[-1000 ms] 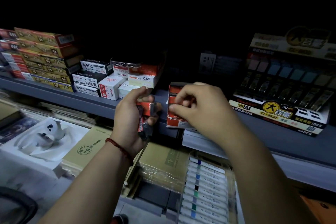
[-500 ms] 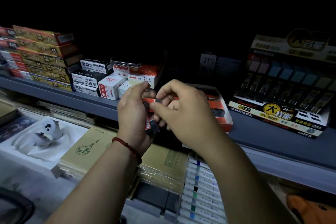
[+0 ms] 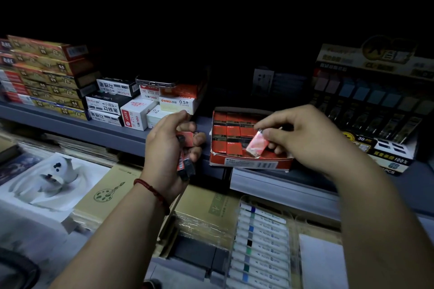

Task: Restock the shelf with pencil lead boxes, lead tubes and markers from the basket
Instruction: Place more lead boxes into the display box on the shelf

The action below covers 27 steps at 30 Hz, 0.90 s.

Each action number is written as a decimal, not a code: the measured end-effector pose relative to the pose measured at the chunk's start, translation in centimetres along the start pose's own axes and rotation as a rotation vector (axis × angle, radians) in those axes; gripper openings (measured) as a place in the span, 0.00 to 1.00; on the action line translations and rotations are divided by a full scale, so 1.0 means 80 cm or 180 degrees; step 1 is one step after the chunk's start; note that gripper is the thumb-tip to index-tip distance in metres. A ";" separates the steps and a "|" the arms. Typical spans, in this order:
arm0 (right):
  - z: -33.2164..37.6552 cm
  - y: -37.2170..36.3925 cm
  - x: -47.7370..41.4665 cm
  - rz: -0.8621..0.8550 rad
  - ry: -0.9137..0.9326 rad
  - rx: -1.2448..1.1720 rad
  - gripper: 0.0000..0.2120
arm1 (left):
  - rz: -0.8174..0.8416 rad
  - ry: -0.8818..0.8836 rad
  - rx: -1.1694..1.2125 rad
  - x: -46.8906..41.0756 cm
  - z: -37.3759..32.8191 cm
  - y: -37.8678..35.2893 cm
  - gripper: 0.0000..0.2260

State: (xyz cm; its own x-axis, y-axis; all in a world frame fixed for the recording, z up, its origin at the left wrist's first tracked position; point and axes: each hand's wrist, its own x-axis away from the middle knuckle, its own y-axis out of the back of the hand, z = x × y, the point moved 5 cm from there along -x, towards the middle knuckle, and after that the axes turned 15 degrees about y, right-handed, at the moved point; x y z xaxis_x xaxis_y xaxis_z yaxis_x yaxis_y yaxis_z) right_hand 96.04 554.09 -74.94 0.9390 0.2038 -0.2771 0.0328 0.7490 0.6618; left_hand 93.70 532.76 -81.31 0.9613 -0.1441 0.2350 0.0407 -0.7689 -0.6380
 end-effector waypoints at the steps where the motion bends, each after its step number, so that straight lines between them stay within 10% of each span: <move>1: 0.001 -0.006 0.000 0.0087 0.0026 0.0108 0.07 | 0.0008 0.0007 -0.0002 0.000 0.000 0.000 0.06; 11: 0.021 -0.032 -0.008 -0.0247 0.0378 0.1061 0.05 | 0.0077 0.0034 -0.0011 0.004 0.002 -0.005 0.06; 16: 0.081 -0.085 -0.008 -0.0198 0.0995 -0.0518 0.04 | -0.0179 -0.0150 -0.0397 0.006 0.001 -0.005 0.10; 27: 0.053 -0.064 -0.017 -0.0430 0.0458 -0.0951 0.06 | 0.0172 0.0144 -0.0231 0.015 0.000 -0.002 0.20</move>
State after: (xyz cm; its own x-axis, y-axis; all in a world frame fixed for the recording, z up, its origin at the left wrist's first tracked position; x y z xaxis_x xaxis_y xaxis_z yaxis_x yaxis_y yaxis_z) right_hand 96.07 547.29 -75.04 0.8745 0.1610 -0.4575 0.0319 0.9222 0.3855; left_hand 94.86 532.69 -80.91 0.9482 -0.2133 0.2356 -0.0323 -0.8021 -0.5964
